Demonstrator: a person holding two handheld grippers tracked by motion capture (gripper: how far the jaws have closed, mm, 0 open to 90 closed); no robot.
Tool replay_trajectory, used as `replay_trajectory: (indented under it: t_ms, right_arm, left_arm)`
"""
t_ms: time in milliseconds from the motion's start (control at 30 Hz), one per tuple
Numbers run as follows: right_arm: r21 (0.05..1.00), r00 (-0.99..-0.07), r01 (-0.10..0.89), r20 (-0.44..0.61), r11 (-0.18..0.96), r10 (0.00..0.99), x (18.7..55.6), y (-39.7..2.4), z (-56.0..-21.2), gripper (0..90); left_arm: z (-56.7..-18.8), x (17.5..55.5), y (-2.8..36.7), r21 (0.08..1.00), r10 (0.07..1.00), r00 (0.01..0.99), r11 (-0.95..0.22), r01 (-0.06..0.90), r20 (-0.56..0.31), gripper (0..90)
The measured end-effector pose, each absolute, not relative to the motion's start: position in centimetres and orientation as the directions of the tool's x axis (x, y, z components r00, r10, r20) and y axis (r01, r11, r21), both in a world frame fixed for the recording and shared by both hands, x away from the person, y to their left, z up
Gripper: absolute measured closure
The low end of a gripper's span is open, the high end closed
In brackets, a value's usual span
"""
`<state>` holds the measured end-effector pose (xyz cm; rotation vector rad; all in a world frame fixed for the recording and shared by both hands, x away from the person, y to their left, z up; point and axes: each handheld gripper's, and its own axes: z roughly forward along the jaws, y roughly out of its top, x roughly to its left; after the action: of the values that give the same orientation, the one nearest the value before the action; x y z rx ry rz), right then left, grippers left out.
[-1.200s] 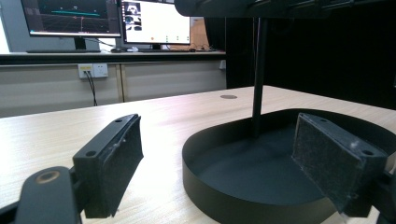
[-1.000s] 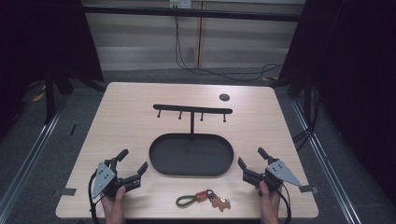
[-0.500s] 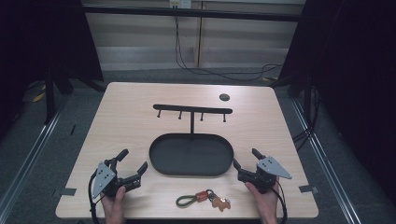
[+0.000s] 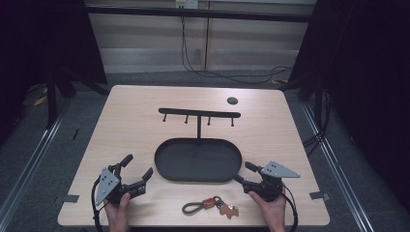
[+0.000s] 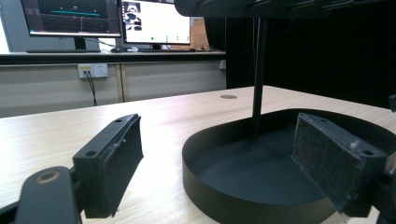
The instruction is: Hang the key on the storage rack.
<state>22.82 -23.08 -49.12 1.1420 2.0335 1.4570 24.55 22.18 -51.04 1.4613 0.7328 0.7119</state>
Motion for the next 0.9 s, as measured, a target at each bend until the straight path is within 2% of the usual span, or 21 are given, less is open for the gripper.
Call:
replay_trajectory:
  t_ms: [100, 167, 233, 333, 467, 900]
  right_arm:
    - [0.906, -0.625, 0.393, 0.141, 0.154, 0.767, 22.9, -22.4, -48.6, 33.8]
    - [0.899, -0.649, 0.405, 0.155, 0.166, 0.745, 23.0, -22.0, -48.3, 36.7]
    - [0.887, -0.669, 0.422, 0.168, 0.185, 0.724, 23.0, -21.5, -47.9, 43.7]
    - [0.86, -0.687, 0.446, 0.153, 0.246, 0.711, 23.2, -20.7, -47.5, 45.1]
    - [0.843, -0.711, 0.463, 0.168, 0.275, 0.683, 23.3, -19.8, -47.3, 47.3]
    - [0.784, -0.774, 0.486, 0.18, 0.387, 0.606, 24.1, -16.9, -46.4, 48.0]
  left_arm:
    - [-51.0, 24.6, 22.2, 1.0, 0.798, 0.602, -0.006, 0.017, -0.005, 15.7]
    - [-51.0, 24.5, 22.2, 1.0, 0.798, 0.602, -0.006, 0.017, -0.006, 15.7]
    - [-51.0, 24.5, 22.2, 1.0, 0.798, 0.603, -0.006, 0.018, -0.006, 15.7]
    - [-51.0, 24.5, 22.2, 1.0, 0.797, 0.603, -0.006, 0.018, -0.006, 15.7]
    - [-51.0, 24.6, 22.2, 1.0, 0.798, 0.603, -0.005, 0.018, -0.006, 15.7]
    - [-51.0, 24.6, 22.2, 1.0, 0.797, 0.603, -0.006, 0.018, -0.006, 15.7]
